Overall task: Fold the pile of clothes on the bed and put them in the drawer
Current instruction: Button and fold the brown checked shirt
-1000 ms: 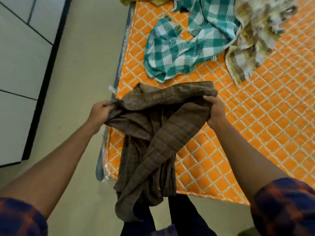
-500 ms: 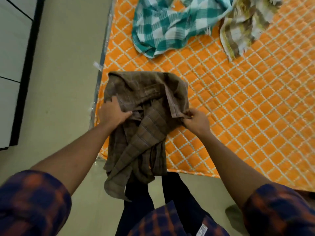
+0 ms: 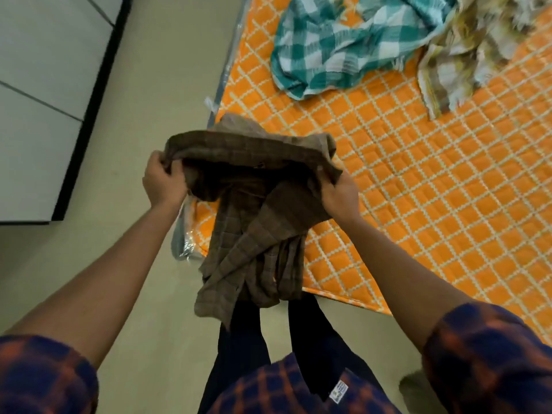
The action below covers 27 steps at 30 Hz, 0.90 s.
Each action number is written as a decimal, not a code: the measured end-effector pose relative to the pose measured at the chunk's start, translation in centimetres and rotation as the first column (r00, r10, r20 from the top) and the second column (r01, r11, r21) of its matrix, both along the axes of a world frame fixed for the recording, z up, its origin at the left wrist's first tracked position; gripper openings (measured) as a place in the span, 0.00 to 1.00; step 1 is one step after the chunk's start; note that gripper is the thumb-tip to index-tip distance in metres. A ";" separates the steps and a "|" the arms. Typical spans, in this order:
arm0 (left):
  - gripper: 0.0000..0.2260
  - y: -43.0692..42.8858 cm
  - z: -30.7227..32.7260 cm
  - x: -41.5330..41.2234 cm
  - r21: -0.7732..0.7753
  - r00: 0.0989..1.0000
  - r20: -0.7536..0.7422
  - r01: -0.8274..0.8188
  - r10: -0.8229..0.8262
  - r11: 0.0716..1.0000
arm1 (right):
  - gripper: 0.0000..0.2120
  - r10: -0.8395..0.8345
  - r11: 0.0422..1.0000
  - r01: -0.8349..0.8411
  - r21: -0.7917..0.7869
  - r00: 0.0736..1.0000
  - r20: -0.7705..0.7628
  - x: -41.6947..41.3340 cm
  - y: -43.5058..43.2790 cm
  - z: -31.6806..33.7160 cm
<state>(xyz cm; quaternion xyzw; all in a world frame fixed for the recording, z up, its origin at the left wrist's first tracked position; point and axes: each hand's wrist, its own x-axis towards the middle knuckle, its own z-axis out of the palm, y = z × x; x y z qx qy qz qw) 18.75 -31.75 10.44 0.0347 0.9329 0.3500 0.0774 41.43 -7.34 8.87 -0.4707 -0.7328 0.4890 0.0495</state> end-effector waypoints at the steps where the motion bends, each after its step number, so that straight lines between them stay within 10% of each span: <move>1: 0.01 -2.3 0.6 0.5 0.016 0.997 0.010 -0.080 0.080 0.997 | 0.14 0.089 0.996 -0.089 0.010 0.996 -0.017 -0.5 -1.7 0.6; 8: 0.12 -22.9 4.3 7.2 -0.009 0.839 0.009 -0.543 0.543 0.840 | 0.12 0.663 0.748 -0.663 -0.017 0.749 -0.010 -1.9 -17.8 2.6; 14: 0.14 -39.8 8.1 13.5 0.031 0.646 -0.107 -0.758 0.756 0.652 | 0.18 0.785 0.611 -0.791 0.032 0.600 -0.155 -1.1 -33.4 7.4; 23: 0.14 -54.3 11.7 23.7 0.400 0.351 -0.016 -0.856 0.936 0.328 | 0.19 0.806 0.591 -0.802 0.082 0.591 -0.026 0.2 -49.7 11.2; 27: 0.09 -54.6 13.0 26.3 0.504 0.382 0.065 -0.810 0.922 0.300 | 0.14 0.627 0.755 -0.635 -0.163 0.772 -0.107 0.8 -52.9 12.8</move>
